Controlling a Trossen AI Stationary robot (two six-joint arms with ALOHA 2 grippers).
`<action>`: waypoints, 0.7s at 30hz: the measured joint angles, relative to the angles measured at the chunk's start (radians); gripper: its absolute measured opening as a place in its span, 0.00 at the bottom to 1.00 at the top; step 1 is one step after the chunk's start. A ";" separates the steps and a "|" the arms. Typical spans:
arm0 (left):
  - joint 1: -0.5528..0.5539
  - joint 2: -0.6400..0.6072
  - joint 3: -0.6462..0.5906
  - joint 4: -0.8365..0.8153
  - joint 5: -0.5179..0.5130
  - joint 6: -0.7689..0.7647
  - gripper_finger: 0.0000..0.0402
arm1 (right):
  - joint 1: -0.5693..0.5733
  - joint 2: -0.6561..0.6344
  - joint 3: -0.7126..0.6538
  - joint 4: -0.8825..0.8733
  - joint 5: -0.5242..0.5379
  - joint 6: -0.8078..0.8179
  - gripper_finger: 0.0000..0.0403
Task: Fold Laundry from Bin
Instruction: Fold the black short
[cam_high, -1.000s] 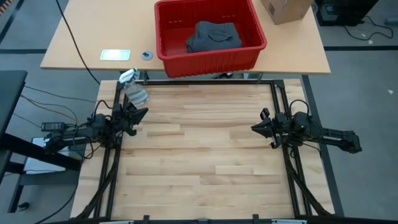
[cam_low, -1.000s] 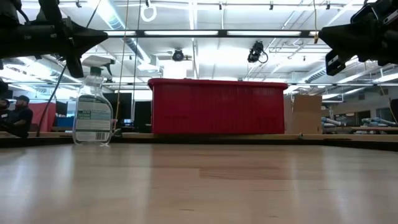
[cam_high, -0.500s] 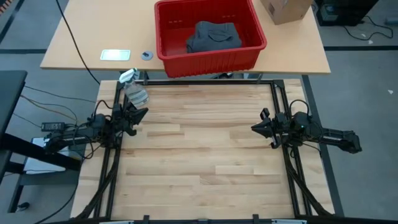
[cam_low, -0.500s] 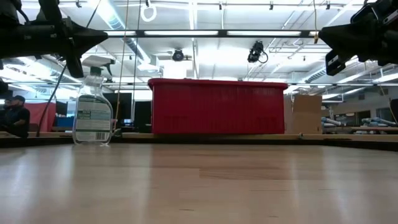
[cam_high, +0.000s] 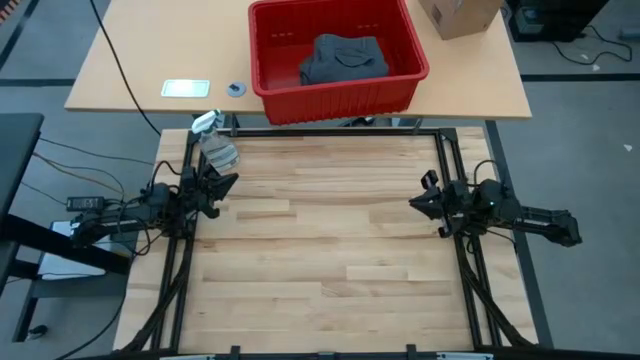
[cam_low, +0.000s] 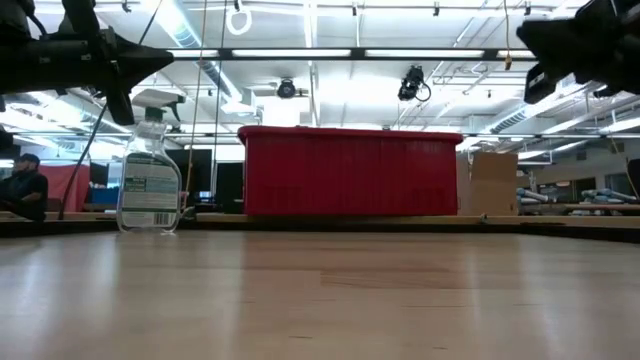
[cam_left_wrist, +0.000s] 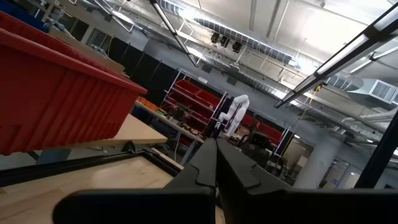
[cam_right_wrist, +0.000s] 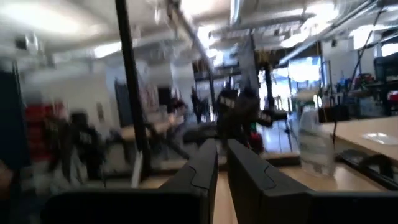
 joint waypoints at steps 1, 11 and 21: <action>0.000 0.000 0.000 0.000 0.000 0.000 0.02 | 0.000 0.000 0.000 0.021 0.032 0.038 0.11; 0.000 0.000 0.000 0.000 0.000 0.000 0.02 | 0.000 0.026 0.000 -0.054 0.445 0.621 0.11; 0.000 0.000 0.000 0.000 0.000 0.000 0.02 | -0.001 0.173 0.000 -0.093 0.601 0.816 0.11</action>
